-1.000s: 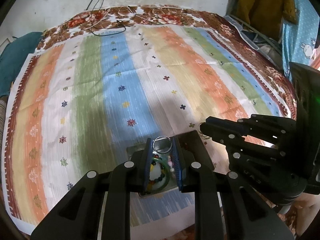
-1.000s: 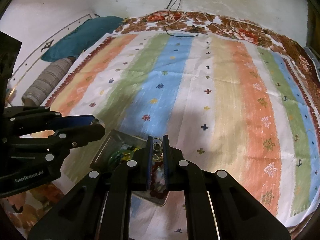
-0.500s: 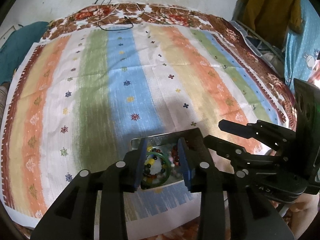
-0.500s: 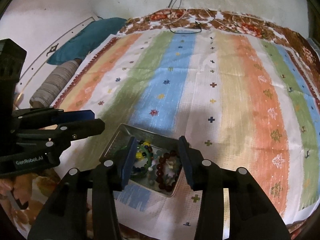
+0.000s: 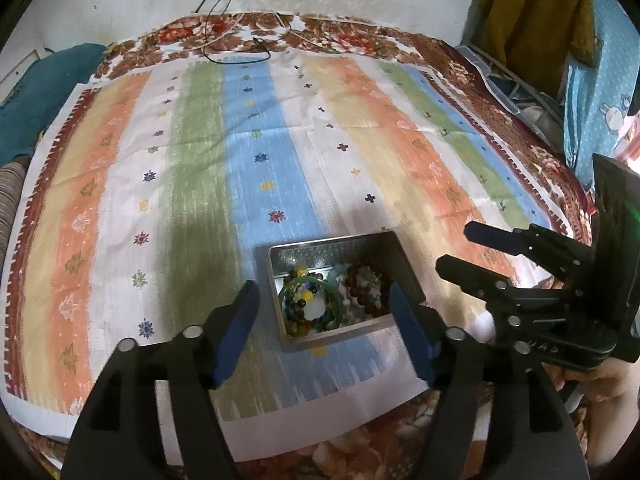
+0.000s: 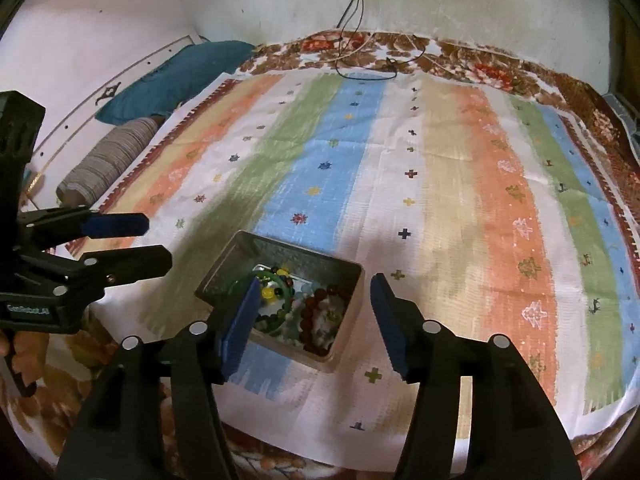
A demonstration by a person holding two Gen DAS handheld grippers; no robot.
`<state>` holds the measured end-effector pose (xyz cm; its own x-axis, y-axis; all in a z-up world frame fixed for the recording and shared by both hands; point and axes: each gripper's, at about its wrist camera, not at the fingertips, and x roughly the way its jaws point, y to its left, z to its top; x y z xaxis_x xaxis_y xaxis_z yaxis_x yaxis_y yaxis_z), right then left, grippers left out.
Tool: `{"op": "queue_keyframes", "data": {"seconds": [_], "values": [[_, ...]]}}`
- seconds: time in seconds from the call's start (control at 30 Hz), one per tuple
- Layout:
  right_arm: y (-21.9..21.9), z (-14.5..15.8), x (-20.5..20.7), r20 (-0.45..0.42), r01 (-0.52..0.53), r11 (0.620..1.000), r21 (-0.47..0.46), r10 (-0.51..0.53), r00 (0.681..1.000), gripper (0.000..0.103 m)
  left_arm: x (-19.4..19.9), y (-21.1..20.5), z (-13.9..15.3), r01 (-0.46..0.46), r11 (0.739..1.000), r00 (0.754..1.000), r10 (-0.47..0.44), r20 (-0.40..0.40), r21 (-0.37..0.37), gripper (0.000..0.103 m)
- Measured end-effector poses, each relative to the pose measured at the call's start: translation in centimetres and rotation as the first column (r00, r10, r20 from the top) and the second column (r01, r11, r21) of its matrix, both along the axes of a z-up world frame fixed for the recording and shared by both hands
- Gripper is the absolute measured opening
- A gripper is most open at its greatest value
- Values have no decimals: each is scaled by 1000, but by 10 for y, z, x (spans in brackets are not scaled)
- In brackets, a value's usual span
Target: Organize jewelry
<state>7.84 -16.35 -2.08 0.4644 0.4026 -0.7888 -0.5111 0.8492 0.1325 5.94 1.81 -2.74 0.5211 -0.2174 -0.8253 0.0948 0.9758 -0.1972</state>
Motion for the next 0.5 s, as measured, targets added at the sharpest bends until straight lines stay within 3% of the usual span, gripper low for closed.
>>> {"op": "queue_keyframes", "data": {"seconds": [0.27, 0.5], "values": [[-13, 1, -15, 13, -6, 1000, 17, 5, 1000, 77, -15, -3, 3, -2, 999, 999, 1, 33, 38, 94], [-20, 6, -26, 44, 6, 1000, 24, -7, 999, 90, -32, -5, 6, -23, 998, 998, 19, 65, 64, 97]]}}
